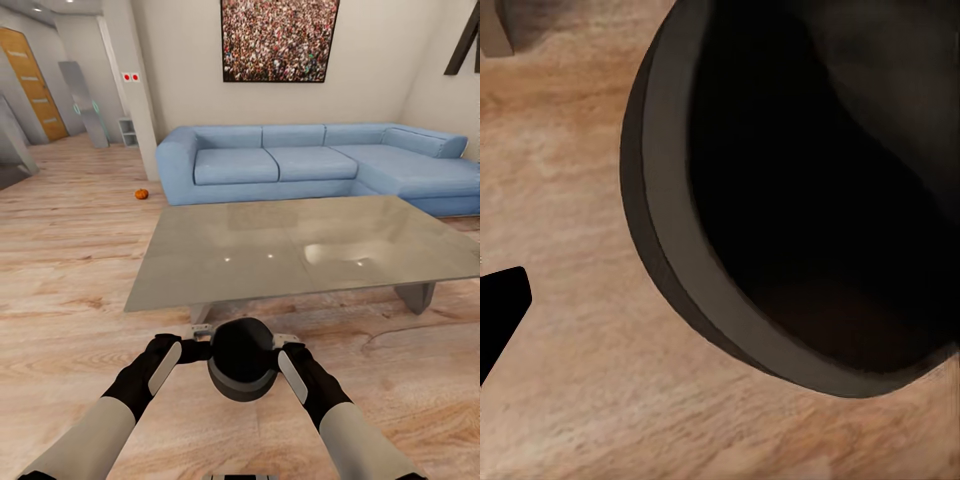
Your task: Place each of the two pumpkins and all three candles from the living room inside a cabinet in the living room (use any cabinet), then make sure every cabinet is closed, and position the cauldron so it is next to a table in the living room.
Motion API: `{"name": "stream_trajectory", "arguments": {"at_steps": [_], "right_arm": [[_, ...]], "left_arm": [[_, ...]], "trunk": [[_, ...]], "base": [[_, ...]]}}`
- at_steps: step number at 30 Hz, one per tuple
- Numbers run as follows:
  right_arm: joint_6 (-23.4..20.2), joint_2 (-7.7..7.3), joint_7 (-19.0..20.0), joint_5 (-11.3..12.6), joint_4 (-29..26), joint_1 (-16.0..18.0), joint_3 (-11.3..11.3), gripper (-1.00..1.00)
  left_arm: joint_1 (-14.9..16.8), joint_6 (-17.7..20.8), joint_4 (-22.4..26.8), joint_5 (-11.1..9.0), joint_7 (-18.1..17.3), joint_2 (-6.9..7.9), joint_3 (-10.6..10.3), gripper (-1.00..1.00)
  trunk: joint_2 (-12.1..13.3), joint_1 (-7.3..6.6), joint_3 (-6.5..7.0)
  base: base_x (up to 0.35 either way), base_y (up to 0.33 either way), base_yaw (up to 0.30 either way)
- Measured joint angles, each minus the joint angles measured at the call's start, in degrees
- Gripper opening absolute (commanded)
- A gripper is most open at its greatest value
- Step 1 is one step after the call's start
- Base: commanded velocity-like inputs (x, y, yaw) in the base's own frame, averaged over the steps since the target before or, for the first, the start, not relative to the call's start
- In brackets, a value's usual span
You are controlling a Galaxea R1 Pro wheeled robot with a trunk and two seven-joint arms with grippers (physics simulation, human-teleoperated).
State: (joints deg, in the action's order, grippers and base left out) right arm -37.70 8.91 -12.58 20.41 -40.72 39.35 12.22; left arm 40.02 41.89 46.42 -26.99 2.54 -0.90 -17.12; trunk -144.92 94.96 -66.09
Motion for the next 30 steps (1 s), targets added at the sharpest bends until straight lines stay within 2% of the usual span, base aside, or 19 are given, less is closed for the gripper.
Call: {"name": "stream_trajectory", "arguments": {"at_steps": [19, 30], "right_arm": [[0.1, 0.00, -0.2, 0.1, 0.1, 0.0, -0.2, 1.00], [0.2, 0.00, 0.2, 0.1, 0.0, 0.0, 0.2, 1.00]], "left_arm": [[0.0, 0.0, 0.1, 0.0, 0.0, 0.00, 0.0, 1.00], [0.0, 0.0, -0.4, 0.1, 0.0, -0.04, 0.2, 1.00]], "trunk": [[0.3, -0.48, 4.21], [0.4, -0.75, 6.65]], "base": [[-0.151, 0.032, 0.000], [-0.262, 0.171, 0.000]]}}
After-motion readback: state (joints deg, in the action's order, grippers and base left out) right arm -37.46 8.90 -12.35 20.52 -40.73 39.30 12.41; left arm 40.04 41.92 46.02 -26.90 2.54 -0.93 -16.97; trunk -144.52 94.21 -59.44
